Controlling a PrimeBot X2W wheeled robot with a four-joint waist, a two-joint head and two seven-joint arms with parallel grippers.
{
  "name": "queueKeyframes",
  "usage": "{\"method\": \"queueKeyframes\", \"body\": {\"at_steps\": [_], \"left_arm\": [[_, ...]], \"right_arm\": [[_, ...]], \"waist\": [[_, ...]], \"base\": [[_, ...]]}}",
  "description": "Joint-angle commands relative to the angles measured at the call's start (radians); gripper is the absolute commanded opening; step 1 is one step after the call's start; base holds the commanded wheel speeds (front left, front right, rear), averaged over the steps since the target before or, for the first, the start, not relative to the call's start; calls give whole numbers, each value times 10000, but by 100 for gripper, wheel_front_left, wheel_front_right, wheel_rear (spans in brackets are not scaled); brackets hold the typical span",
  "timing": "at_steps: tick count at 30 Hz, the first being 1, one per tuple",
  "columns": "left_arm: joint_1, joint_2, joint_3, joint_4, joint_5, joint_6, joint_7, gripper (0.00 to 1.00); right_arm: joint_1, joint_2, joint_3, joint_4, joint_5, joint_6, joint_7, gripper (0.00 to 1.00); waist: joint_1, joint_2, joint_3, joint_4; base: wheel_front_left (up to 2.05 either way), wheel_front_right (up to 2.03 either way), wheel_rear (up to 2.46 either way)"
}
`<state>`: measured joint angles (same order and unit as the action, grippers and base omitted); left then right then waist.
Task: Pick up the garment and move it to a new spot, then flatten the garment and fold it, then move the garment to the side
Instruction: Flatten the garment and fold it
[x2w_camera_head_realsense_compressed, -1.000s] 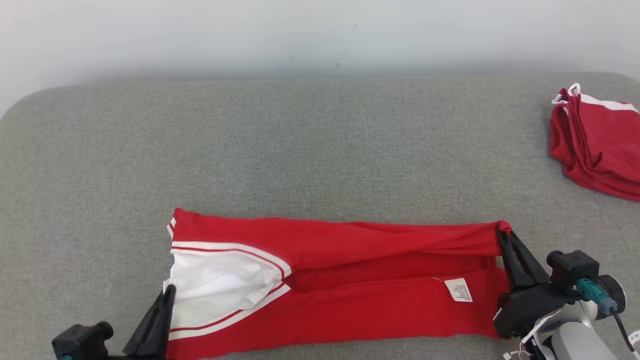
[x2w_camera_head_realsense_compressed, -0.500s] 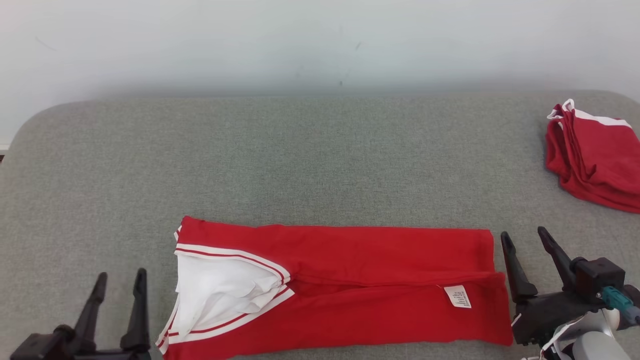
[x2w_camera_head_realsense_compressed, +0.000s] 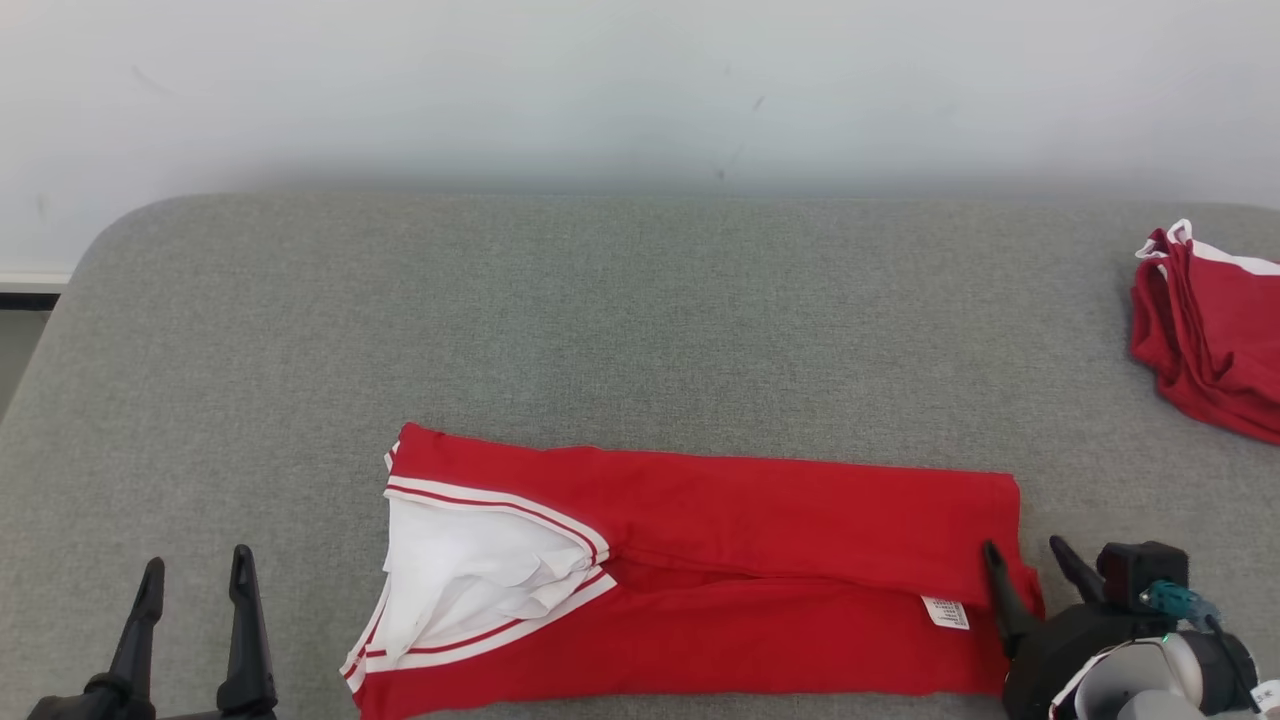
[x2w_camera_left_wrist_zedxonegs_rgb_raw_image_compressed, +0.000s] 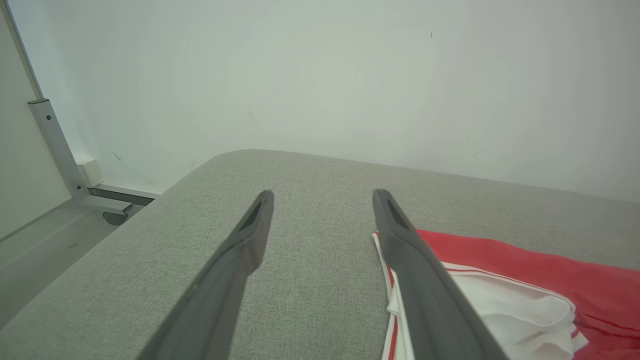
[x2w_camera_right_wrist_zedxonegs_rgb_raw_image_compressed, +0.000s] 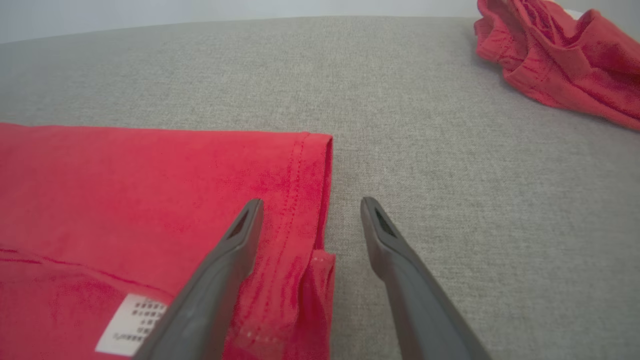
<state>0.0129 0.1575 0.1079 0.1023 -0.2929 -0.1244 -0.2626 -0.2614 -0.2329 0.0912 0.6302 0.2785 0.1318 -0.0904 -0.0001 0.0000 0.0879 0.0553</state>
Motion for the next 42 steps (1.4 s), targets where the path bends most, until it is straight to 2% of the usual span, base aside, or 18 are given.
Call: {"method": "queueKeyframes", "body": {"at_steps": [1,9,10,11,14,18,29,32,37,42], "left_arm": [[70,-75,52,18,109,-52,-26,100],[-111,-178,-138,104,353,-51,-26,100],[-133,-145,-171,121,344,-52,-26,100],[-141,-122,-195,133,334,-53,-26,100],[-72,-68,-223,149,364,-55,-26,100],[86,-64,-212,128,384,-56,-26,100],[288,-142,-270,48,564,-56,-26,100],[340,-130,-150,72,556,-56,-26,100],[421,-173,-57,100,580,-56,-26,100],[340,-193,-151,156,630,-56,-26,100]], "right_arm": [[-89,82,-19,186,-103,-29,69,100],[-401,487,-27,1650,-217,-28,390,100],[-423,572,71,1769,-137,-15,391,48],[-456,610,148,1864,-96,-5,326,0],[-529,584,320,2122,86,-6,170,0],[-680,70,201,2291,308,-32,-167,0],[-692,-1966,-593,2214,577,-31,-409,0],[-719,-1925,-682,1774,506,-31,-299,0],[-577,-1387,-397,744,552,-29,-41,0],[-287,-510,358,-857,799,-29,500,0]], "waist": [[1,0,17,33],[1,0,3,218],[1,0,-20,227],[1,0,-58,231],[1,0,-184,202],[1,0,-348,85],[1,0,-545,-394],[1,0,-635,-554],[1,0,-715,-713],[1,0,-774,-706]], "base": [[0,0,0],[0,0,0],[0,0,0],[0,0,0],[0,0,0],[0,0,0],[0,0,0],[0,0,0],[0,0,0],[0,0,0]]}}
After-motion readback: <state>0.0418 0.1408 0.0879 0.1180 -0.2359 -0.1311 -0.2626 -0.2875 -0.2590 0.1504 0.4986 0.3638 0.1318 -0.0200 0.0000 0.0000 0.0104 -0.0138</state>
